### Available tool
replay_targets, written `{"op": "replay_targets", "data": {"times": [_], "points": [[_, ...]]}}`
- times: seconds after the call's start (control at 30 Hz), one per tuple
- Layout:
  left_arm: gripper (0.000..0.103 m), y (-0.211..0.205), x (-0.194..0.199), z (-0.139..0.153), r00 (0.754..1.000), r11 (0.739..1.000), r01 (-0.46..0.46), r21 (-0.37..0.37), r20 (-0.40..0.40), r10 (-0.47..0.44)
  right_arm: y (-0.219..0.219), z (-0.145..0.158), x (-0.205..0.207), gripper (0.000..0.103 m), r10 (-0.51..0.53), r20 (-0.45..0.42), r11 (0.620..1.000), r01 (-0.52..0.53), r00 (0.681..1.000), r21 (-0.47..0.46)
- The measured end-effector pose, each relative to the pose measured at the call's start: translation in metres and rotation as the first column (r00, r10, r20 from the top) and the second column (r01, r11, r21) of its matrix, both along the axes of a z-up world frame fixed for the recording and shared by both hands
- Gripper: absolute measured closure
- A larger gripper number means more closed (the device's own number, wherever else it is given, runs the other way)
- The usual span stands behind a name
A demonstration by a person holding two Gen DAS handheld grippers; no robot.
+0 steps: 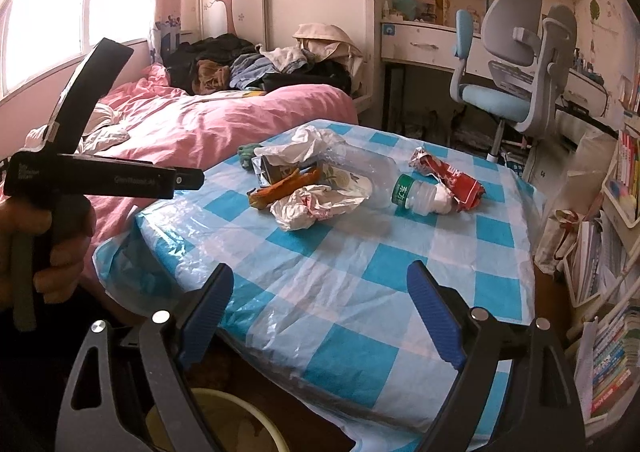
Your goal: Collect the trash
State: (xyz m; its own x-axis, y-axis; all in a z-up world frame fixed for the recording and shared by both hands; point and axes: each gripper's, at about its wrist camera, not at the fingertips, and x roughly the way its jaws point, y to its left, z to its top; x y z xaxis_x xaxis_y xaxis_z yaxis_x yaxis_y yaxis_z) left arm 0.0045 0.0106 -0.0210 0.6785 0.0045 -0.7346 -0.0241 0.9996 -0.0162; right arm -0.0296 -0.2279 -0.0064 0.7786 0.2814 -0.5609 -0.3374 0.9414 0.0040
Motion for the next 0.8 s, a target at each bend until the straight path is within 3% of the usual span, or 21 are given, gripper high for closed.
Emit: {"op": "replay_targets", "data": {"times": [0.8], "points": [[0.018,-0.021,-0.002,0.009,0.996,0.996,0.064,0.062,0.05,-0.068,0.01,-0.007,0.012,0.017,0.027,-0.011,0.999,-0.028,1.0,-0.022]]}}
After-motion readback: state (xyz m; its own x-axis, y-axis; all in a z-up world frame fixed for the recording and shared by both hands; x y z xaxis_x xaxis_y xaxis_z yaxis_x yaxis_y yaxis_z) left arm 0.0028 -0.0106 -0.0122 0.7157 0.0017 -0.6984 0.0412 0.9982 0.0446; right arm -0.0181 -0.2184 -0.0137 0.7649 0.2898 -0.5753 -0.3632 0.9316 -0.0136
